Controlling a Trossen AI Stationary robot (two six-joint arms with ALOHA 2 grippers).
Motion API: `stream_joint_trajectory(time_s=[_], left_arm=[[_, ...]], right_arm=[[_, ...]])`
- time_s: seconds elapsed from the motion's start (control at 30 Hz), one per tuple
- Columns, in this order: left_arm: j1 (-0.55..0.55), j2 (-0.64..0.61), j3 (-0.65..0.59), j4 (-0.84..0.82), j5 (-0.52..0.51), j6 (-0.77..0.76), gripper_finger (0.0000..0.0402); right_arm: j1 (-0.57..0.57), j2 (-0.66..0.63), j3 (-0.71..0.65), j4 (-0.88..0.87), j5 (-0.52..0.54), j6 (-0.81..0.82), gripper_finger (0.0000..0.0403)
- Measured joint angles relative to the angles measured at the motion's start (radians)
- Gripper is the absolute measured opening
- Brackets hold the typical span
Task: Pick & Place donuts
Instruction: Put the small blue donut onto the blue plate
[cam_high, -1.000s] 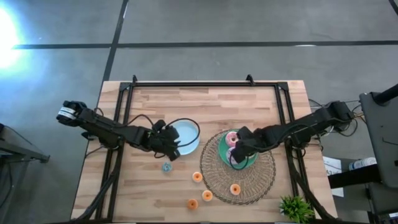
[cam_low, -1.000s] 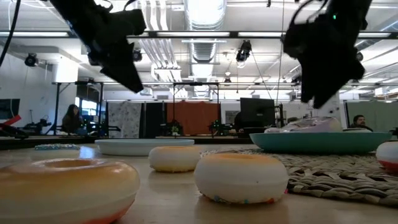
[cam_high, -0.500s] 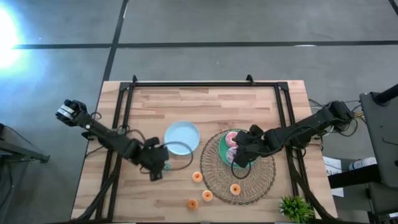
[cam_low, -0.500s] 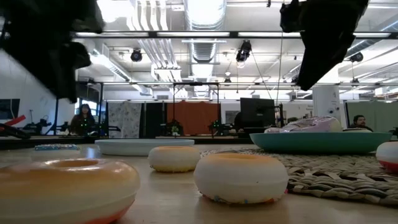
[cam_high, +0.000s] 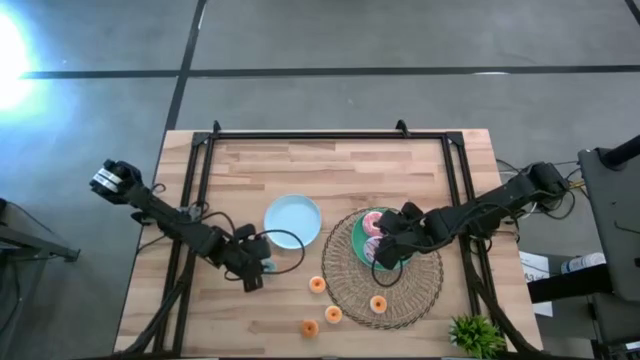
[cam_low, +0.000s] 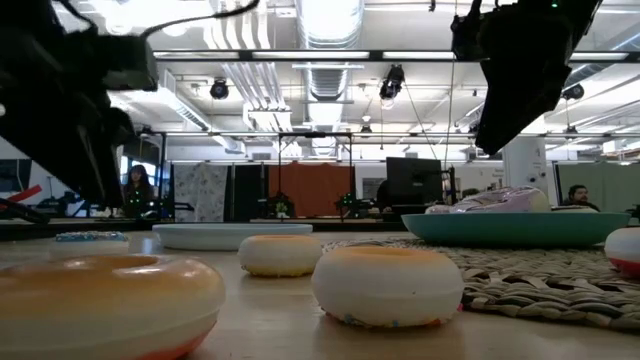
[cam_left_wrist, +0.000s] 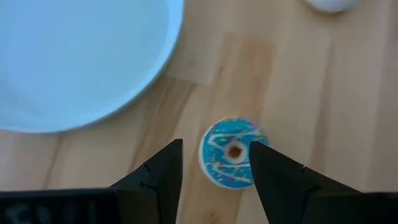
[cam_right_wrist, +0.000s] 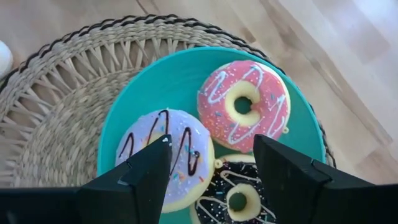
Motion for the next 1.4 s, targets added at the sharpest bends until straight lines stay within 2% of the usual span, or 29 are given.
stream_joint_trajectory(time_s=[0.23, 0.47, 0.63, 0.87, 1.0, 1.1, 1.17, 1.27, 1.4], left_arm=[[0.021, 0.005, -0.083, 0.141, 0.075, -0.015, 0.0158], [0.022, 0.033, -0.111, 0.15, 0.083, -0.052, 0.0149], [0.037, 0.051, -0.111, 0.166, 0.069, -0.055, 0.0107], [0.072, 0.066, -0.107, 0.216, 0.059, -0.062, 0.001], [0.074, 0.042, -0.041, 0.163, 0.062, -0.062, 0.0003], [0.077, 0.019, 0.035, 0.075, 0.048, -0.006, 0.0002], [0.108, 0.013, 0.069, 0.034, 0.002, 0.054, 0.0001], [0.226, 0.014, 0.075, 0.031, -0.014, 0.132, 0.0001], [0.418, 0.025, 0.039, 0.026, 0.073, 0.226, 0.0001]], right_arm=[[0.0, 0.0, 0.0, 0.0, 0.0, 0.023, 0.0221], [0.0, 0.0, 0.0, 0.001, 0.0, 0.024, 0.0221], [0.0, 0.0, 0.0, 0.002, 0.0, 0.031, 0.0221], [0.001, 0.0, 0.0, 0.01, 0.006, 0.047, 0.0221], [0.001, -0.002, 0.017, 0.013, 0.029, 0.052, 0.0221], [0.001, -0.006, 0.031, 0.013, 0.045, 0.051, 0.0221], [0.001, -0.006, 0.038, 0.015, 0.053, 0.051, 0.0221], [0.0, -0.008, 0.038, 0.015, 0.054, 0.052, 0.0221], [0.001, -0.008, 0.038, 0.015, 0.053, 0.077, 0.0221]])
